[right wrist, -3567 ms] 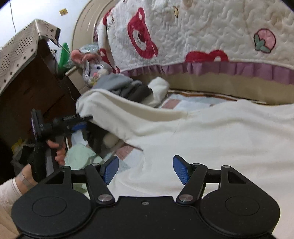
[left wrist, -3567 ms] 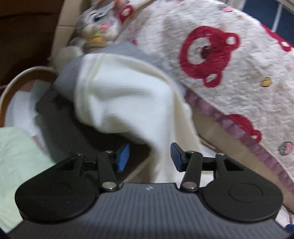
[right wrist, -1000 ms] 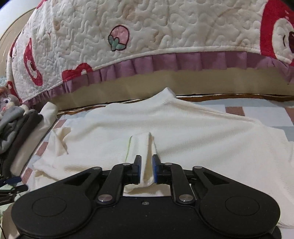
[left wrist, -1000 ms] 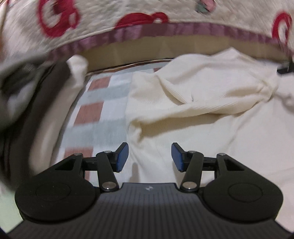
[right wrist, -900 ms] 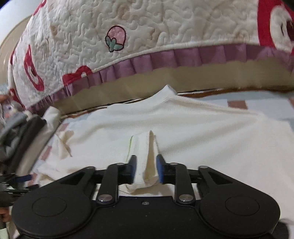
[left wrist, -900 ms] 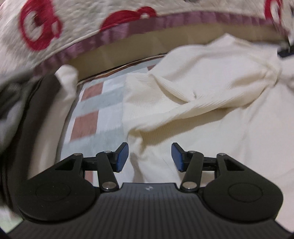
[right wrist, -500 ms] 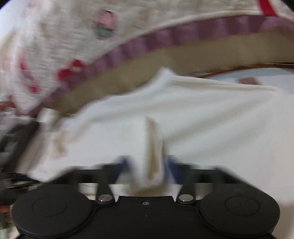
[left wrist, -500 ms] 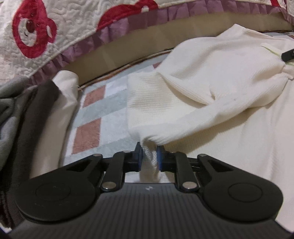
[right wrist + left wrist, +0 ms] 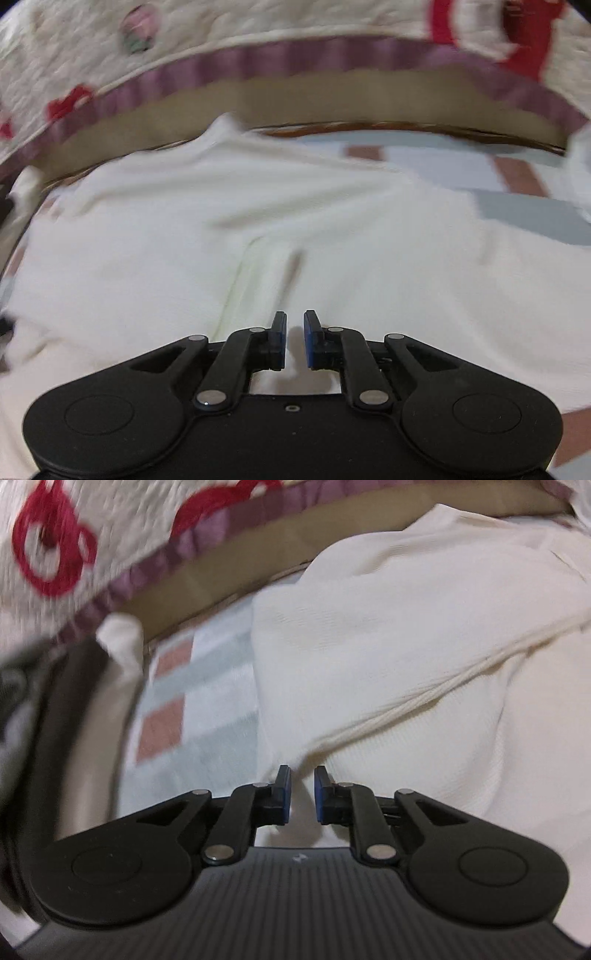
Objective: Fold clothes
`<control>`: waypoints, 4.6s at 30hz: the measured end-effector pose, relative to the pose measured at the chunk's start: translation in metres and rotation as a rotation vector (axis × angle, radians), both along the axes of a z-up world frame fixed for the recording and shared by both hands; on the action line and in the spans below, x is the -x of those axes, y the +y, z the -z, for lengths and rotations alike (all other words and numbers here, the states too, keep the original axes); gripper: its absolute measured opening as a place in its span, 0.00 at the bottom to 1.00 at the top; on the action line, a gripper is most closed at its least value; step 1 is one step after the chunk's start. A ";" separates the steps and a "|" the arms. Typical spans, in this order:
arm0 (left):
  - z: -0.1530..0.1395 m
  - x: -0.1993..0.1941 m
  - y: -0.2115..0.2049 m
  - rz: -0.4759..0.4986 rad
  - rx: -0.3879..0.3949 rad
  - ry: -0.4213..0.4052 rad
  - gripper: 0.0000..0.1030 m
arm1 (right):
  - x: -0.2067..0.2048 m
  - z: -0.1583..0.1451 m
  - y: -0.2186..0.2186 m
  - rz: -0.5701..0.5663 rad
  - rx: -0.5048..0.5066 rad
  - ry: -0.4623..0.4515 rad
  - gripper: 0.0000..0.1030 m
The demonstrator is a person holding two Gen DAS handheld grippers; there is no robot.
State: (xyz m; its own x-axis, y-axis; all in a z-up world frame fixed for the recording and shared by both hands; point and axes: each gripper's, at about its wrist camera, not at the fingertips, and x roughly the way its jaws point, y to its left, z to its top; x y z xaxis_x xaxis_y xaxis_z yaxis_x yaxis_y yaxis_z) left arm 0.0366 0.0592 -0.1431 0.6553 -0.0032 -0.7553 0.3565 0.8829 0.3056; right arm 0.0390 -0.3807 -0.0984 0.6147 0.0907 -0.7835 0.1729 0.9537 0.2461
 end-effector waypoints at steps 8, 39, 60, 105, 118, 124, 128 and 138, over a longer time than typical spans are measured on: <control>-0.027 0.005 -0.001 -0.014 0.203 -0.019 0.32 | -0.008 0.013 -0.018 0.087 -0.275 -0.043 0.54; -0.014 -0.156 0.012 -0.333 0.358 -0.184 0.05 | -0.027 0.016 0.041 -0.102 0.033 -0.360 0.08; -0.033 -0.142 -0.063 -0.309 0.246 -0.031 0.52 | 0.014 -0.001 -0.045 0.259 -0.281 -0.184 0.31; -0.048 0.002 -0.240 0.413 0.351 0.054 0.48 | 0.097 -0.075 -0.109 0.265 -0.312 -0.527 0.07; -0.038 -0.009 -0.184 0.211 0.486 0.005 0.49 | 0.072 -0.050 0.058 -0.223 0.431 -0.366 0.62; -0.035 -0.021 -0.199 0.257 0.530 0.061 0.64 | 0.085 -0.038 0.036 -0.140 0.344 -0.275 0.66; -0.022 -0.045 -0.236 0.261 0.421 0.079 0.70 | 0.074 -0.011 -0.003 0.026 0.258 -0.106 0.66; -0.068 -0.050 -0.234 0.254 0.444 -0.186 0.03 | 0.077 0.015 -0.080 0.340 -0.141 -0.143 0.66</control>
State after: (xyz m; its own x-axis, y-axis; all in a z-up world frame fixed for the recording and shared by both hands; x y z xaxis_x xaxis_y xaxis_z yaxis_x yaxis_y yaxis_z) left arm 0.0871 -0.1749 -0.0751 0.7149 -0.4713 -0.5165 0.5512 0.8344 0.0015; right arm -0.0380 -0.4606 -0.1130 0.7301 -0.0365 -0.6824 0.4278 0.8031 0.4148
